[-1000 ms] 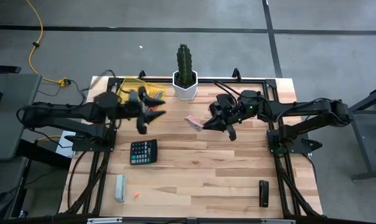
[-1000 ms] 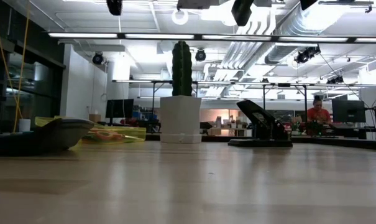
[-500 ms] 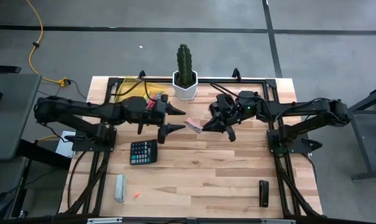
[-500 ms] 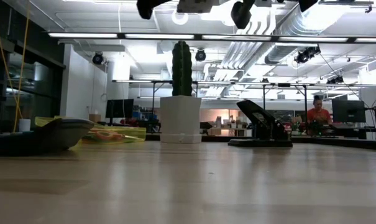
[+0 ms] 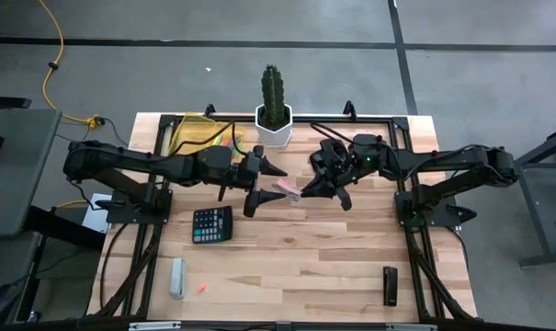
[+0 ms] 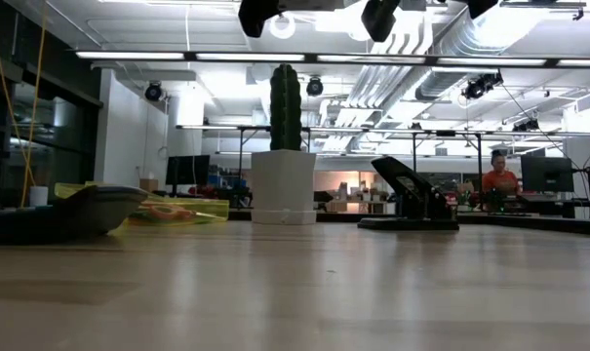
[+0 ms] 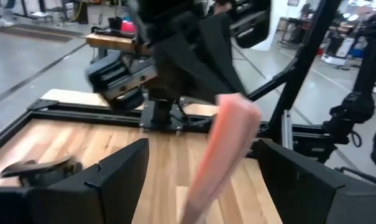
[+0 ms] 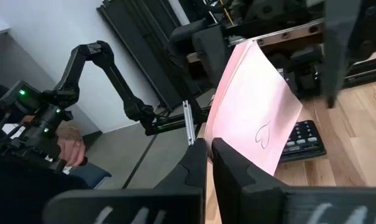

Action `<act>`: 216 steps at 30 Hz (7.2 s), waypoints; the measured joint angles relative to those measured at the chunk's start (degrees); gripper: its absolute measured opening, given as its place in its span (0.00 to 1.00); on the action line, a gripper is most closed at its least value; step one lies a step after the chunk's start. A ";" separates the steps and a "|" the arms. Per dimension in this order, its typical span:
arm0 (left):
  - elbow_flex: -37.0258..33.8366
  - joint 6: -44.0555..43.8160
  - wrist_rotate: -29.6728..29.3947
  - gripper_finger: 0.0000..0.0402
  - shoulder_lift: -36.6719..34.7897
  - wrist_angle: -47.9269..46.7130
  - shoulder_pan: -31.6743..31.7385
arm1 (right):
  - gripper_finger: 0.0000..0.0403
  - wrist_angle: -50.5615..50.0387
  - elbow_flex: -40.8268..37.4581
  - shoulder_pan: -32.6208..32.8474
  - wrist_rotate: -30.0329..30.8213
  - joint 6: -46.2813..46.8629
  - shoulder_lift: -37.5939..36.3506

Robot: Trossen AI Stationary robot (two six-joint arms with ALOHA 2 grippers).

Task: Pack school essentials
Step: Put the sticky notes into the transparent yellow supply box, then put the orange cap eraser into the transparent yellow supply box

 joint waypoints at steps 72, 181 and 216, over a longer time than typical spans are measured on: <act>-16.66 -9.61 -15.18 0.00 -34.07 -11.55 8.41 | 0.51 -2.75 -0.31 -1.90 27.61 -16.39 -10.23; -12.35 -11.04 -9.76 0.53 -16.07 7.97 -3.30 | 0.51 -6.40 -0.31 -1.88 24.58 -15.08 -10.19; 1.70 -38.52 -9.19 0.52 -5.80 -52.98 -26.86 | 0.51 -7.04 -0.32 -1.88 23.30 -14.45 -10.19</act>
